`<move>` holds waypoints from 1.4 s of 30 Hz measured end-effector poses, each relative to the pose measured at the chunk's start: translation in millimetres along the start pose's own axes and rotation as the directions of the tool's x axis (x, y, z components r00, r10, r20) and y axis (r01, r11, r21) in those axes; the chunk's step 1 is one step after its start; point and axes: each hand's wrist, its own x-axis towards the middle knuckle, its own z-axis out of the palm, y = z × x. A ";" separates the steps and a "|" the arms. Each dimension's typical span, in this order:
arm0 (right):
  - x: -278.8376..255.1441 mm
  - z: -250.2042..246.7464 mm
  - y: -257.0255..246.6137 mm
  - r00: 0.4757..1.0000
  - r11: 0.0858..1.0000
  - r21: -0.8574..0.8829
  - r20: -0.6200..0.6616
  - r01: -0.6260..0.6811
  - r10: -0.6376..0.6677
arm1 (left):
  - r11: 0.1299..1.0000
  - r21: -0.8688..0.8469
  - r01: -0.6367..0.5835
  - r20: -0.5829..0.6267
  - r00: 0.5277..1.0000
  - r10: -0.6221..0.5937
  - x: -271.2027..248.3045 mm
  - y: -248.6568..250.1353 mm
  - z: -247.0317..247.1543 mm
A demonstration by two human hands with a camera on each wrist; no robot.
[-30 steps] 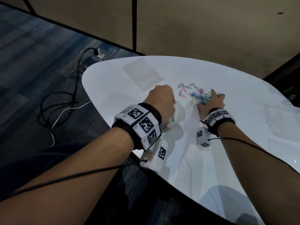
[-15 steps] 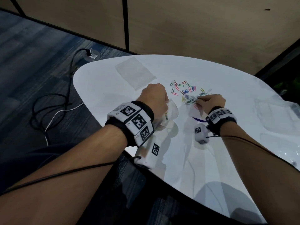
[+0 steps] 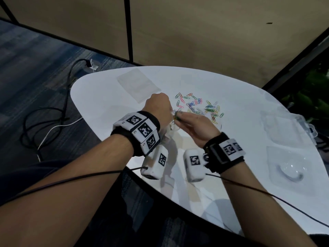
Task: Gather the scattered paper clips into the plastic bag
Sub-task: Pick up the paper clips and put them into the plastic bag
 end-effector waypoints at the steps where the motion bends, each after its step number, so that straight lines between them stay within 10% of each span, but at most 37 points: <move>1: 0.1 4.3 4.6 0.998 0.991 -0.132 -0.039 0.038 -0.044 | 1.000 -0.002 0.001 -0.004 1.000 -0.001 0.2 0.9 0.1; 5: 0.9 17.4 7.2 0.914 0.559 -0.786 0.020 0.265 -0.405 | 1.000 -0.029 0.002 0.007 1.000 -0.001 0.8 3.8 1.0; 10: 2.7 27.9 -1.4 0.858 0.031 -0.927 0.332 0.373 -0.391 | 0.998 -0.063 0.003 0.023 1.000 -0.001 4.0 0.3 0.1; 13: 4.6 21.1 -6.6 0.887 0.057 -0.902 0.408 0.429 -0.216 | 0.996 -0.084 0.000 0.015 1.000 0.001 4.5 -3.1 -2.2; 17: 6.9 -4.8 -19.6 0.908 0.639 -0.645 0.286 0.419 -0.306 | 0.991 -0.134 0.013 0.003 1.000 -0.013 4.7 -3.8 -6.2; 19: 13.7 -25.9 -25.6 0.922 0.729 -0.581 0.108 0.362 -0.372 | 0.990 -0.140 0.012 0.010 1.000 -0.011 3.9 -4.1 -5.9; 23: 58.5 -101.9 -24.3 0.905 0.276 -0.939 -0.291 -0.207 -0.311 | 0.990 -0.138 -0.002 0.009 1.000 0.004 2.6 -5.7 -3.4; 25: 78.4 -123.4 -14.9 0.883 0.232 -0.903 -0.411 -0.361 -0.226 | 0.991 -0.133 -0.008 0.006 1.000 0.009 2.7 -7.5 -3.8; 31: 127.7 -119.2 -30.2 0.929 0.198 -0.951 -0.280 -0.235 -0.242 | 0.991 -0.129 -0.022 0.014 1.000 0.024 4.6 -10.4 -3.7; 37: 135.1 -104.4 -37.2 0.991 -0.305 -0.944 -0.100 -0.123 -0.091 | 0.991 -0.135 -0.017 0.030 0.999 0.022 8.0 -11.1 -5.4; 42: 113.3 -116.1 -16.6 0.978 -0.478 -0.871 -0.015 -0.114 -0.206 | 0.993 -0.113 -0.035 0.029 0.999 0.039 3.5 -10.0 -3.6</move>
